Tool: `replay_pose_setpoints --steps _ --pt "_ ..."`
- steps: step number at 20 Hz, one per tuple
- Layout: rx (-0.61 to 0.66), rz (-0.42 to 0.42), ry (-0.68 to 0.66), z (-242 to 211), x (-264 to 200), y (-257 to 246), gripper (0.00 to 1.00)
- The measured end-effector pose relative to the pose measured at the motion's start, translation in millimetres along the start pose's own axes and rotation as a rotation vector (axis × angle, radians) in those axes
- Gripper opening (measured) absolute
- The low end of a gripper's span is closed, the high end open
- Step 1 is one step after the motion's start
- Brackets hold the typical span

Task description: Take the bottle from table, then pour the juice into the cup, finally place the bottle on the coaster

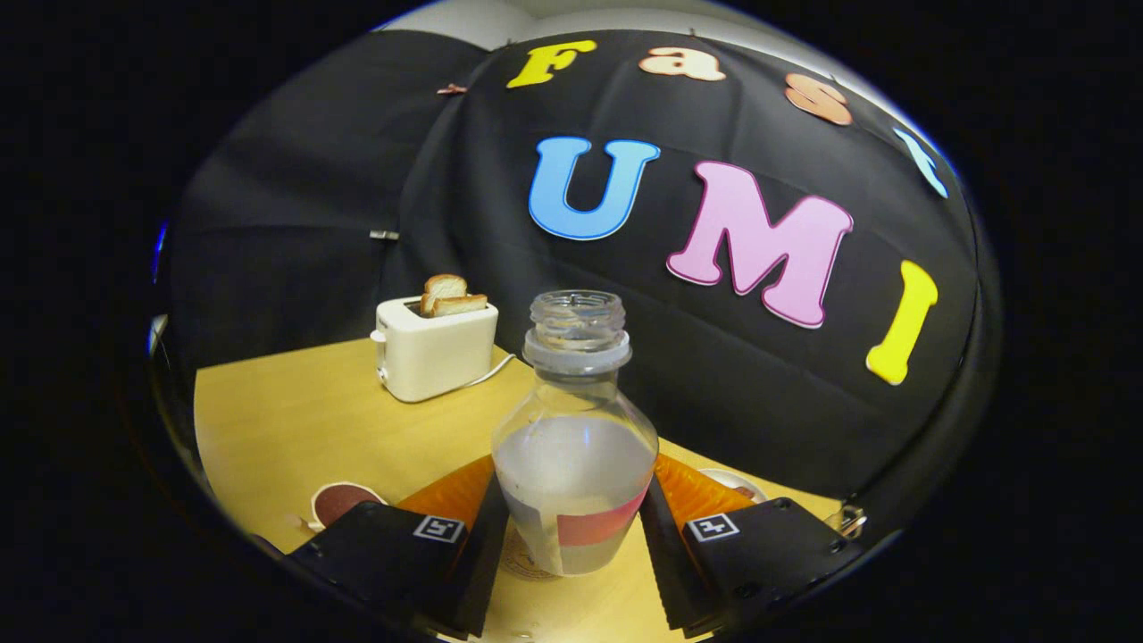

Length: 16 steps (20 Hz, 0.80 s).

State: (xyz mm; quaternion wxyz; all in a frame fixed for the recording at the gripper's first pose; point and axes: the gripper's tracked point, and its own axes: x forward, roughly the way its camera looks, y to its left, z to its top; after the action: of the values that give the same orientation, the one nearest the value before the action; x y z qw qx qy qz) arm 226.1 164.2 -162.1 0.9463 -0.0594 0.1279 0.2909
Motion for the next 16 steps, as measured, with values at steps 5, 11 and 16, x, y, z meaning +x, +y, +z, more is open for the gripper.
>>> replay_pose_setpoints --steps 5,11,16 --pt "0.167 -0.040 -0.096 -15 14 -17 0.75" --pt "0.157 -0.021 -0.094 -48 36 -12 0.75" --pt "0.108 -0.020 -0.085 -76 44 -2 0.75"
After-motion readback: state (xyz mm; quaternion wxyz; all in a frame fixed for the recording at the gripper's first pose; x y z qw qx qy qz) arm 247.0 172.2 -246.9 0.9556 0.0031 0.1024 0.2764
